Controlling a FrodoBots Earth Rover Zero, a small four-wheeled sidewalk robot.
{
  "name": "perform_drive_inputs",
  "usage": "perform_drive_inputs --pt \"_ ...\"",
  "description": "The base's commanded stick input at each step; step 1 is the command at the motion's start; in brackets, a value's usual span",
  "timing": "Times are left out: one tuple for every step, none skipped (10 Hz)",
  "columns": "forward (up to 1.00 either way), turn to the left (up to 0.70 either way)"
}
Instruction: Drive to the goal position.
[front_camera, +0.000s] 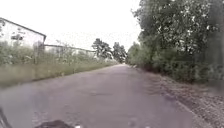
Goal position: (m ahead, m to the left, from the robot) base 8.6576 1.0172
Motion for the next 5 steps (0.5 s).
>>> perform_drive_inputs --pt "1.0 -0.02" --pt "1.0 -0.04" --pt "1.0 -0.06" --pt "1.0 -0.07" --pt "1.0 -0.09"
